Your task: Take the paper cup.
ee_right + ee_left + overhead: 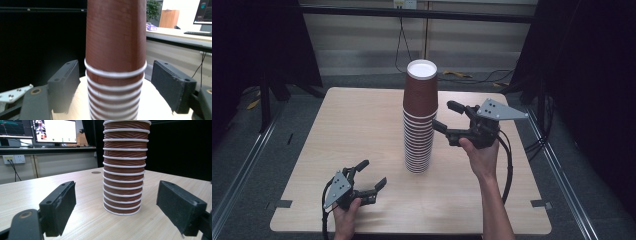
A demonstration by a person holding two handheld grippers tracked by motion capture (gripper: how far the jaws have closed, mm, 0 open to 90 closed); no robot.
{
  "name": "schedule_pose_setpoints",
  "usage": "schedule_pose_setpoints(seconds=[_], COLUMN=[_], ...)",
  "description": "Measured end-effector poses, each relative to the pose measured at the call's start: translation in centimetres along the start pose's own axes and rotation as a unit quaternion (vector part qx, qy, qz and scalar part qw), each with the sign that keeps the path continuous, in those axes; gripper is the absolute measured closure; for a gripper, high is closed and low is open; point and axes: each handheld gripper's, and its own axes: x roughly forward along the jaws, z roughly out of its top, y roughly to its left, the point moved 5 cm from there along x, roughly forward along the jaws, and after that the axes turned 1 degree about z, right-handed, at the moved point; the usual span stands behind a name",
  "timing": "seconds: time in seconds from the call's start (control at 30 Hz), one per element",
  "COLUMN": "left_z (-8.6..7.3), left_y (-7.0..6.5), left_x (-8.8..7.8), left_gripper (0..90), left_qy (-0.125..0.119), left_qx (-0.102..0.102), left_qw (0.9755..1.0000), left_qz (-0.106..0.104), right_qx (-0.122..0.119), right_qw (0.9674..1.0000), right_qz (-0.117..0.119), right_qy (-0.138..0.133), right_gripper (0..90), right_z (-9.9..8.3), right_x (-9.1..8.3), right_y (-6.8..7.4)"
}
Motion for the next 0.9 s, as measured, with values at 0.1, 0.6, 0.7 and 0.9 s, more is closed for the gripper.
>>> schedule_pose_setpoints(seconds=[0.1,0.6,0.7,0.9], left_z=[0.0,0.0,0.0,0.0], left_y=[0.0,0.0,0.0,0.0], left_x=[0.0,0.0,0.0,0.0], left_gripper=[15.9,15.9,15.9,16.1], left_qy=[0.002,0.0,-0.001,0.002], left_qx=[0.003,0.0,0.0,0.003], left_qw=[1.0,1.0,1.0,1.0], left_qz=[-0.001,0.0,-0.001,-0.003], right_qx=[-0.005,-0.006,-0.007,-0.006], right_qw=[1.0,0.9998,0.9997,0.9993], right_qz=[0.0,0.019,0.022,0.027], right_qy=[-0.001,-0.001,0.007,0.023], right_gripper=[21.5,17.6,17.1,17.0], right_z=[1.1,4.4,4.9,5.6], right_x=[0.2,1.4,1.9,2.9], right_y=[0.2,-0.3,-0.3,-0.8])
